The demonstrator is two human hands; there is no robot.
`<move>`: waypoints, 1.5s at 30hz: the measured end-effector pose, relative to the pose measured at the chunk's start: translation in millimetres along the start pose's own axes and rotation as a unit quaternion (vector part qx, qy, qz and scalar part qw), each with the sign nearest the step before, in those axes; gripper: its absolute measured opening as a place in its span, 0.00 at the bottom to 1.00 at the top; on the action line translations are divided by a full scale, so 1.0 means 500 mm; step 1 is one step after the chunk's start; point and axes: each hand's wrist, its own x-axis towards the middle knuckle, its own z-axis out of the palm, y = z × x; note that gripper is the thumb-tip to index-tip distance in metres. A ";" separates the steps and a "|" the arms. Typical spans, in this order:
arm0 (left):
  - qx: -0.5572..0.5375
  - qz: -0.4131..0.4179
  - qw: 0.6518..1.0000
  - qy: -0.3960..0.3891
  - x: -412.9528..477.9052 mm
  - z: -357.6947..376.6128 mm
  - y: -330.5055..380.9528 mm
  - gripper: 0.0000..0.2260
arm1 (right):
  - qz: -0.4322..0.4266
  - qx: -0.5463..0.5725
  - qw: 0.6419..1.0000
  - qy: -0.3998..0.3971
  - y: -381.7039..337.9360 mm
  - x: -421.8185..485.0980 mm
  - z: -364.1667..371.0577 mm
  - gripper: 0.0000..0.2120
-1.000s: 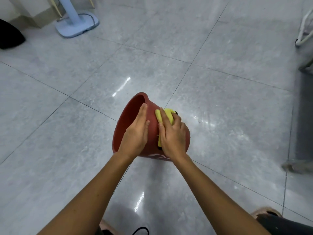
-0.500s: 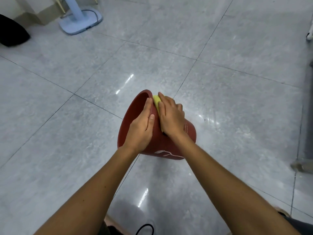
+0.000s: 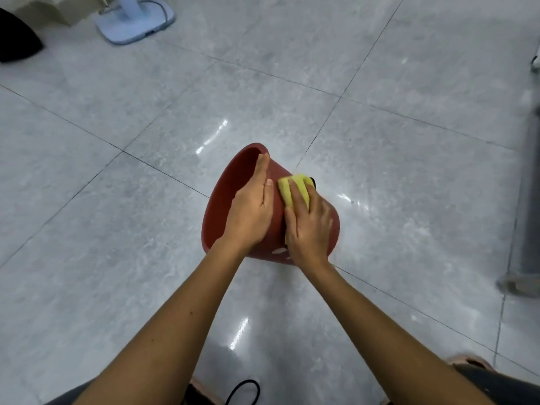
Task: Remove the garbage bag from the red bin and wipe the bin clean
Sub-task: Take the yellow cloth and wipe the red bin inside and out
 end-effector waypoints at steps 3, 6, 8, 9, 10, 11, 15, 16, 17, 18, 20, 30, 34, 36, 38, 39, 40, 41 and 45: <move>-0.006 -0.028 1.000 0.013 0.012 -0.001 0.002 0.22 | 0.195 0.008 0.981 -0.003 0.060 -0.031 0.010 0.21; 0.000 -0.036 0.999 0.005 0.015 0.010 0.012 0.23 | 0.323 0.054 0.945 0.008 0.045 0.024 0.006 0.19; 0.018 -0.037 0.999 0.008 0.024 0.015 0.024 0.23 | 0.214 0.033 0.976 0.011 -0.004 0.048 0.001 0.19; 0.026 -0.039 0.999 0.008 0.030 0.015 0.030 0.23 | 0.142 0.026 0.990 0.013 -0.025 0.052 -0.001 0.20; 0.031 -0.040 0.999 0.004 0.034 0.013 0.033 0.23 | 0.088 0.029 0.996 0.015 -0.038 0.053 -0.004 0.21; 0.033 -0.041 0.999 -0.002 0.036 0.013 0.036 0.23 | 0.060 0.037 0.997 0.015 -0.041 0.052 -0.008 0.21; 0.045 -0.015 0.999 -0.017 0.030 0.027 0.046 0.23 | 0.111 0.022 0.993 0.035 0.040 0.029 -0.001 0.22; 0.044 -0.018 0.999 -0.015 0.033 0.030 0.049 0.23 | 0.167 0.020 0.986 0.022 0.072 0.027 0.001 0.21; 0.041 -0.023 0.999 -0.015 0.035 0.031 0.051 0.22 | 0.235 0.024 0.972 -0.003 0.102 0.028 -0.001 0.20; 0.038 -0.025 0.999 -0.019 0.037 0.033 0.053 0.22 | 0.301 0.039 0.952 -0.032 0.125 0.035 -0.008 0.21; 0.035 -0.017 0.999 -0.036 0.035 0.036 0.062 0.23 | 0.368 0.081 0.923 -0.074 0.141 0.065 -0.024 0.21; 0.029 -0.025 0.999 -0.026 0.031 0.024 0.058 0.23 | 0.101 0.029 0.994 -0.002 0.037 0.064 -0.013 0.23; -0.002 -0.049 0.999 -0.006 0.041 0.015 0.043 0.23 | 0.305 0.046 0.951 -0.038 0.131 0.035 0.001 0.20; 0.006 -0.052 0.998 -0.018 0.038 0.010 0.047 0.23 | 0.414 0.115 0.900 -0.072 0.138 0.053 -0.011 0.20; 0.002 -0.058 0.998 -0.020 0.031 0.008 0.057 0.23 | 0.399 0.102 0.908 -0.071 0.108 0.061 -0.022 0.20; 0.005 -0.058 0.998 -0.020 0.030 0.008 0.066 0.23 | 0.349 0.080 0.932 -0.058 0.082 0.058 -0.027 0.19; 0.018 -0.058 0.998 -0.021 0.030 0.010 0.077 0.23 | 0.288 0.068 0.954 -0.044 0.053 0.053 -0.031 0.19; 0.041 -0.058 0.997 -0.018 0.033 0.015 0.085 0.21 | 0.226 0.059 0.972 -0.035 0.026 0.046 -0.034 0.19; 0.083 -0.109 0.991 0.008 0.038 0.024 0.102 0.11 | 0.081 0.023 0.996 -0.023 -0.013 0.006 -0.036 0.20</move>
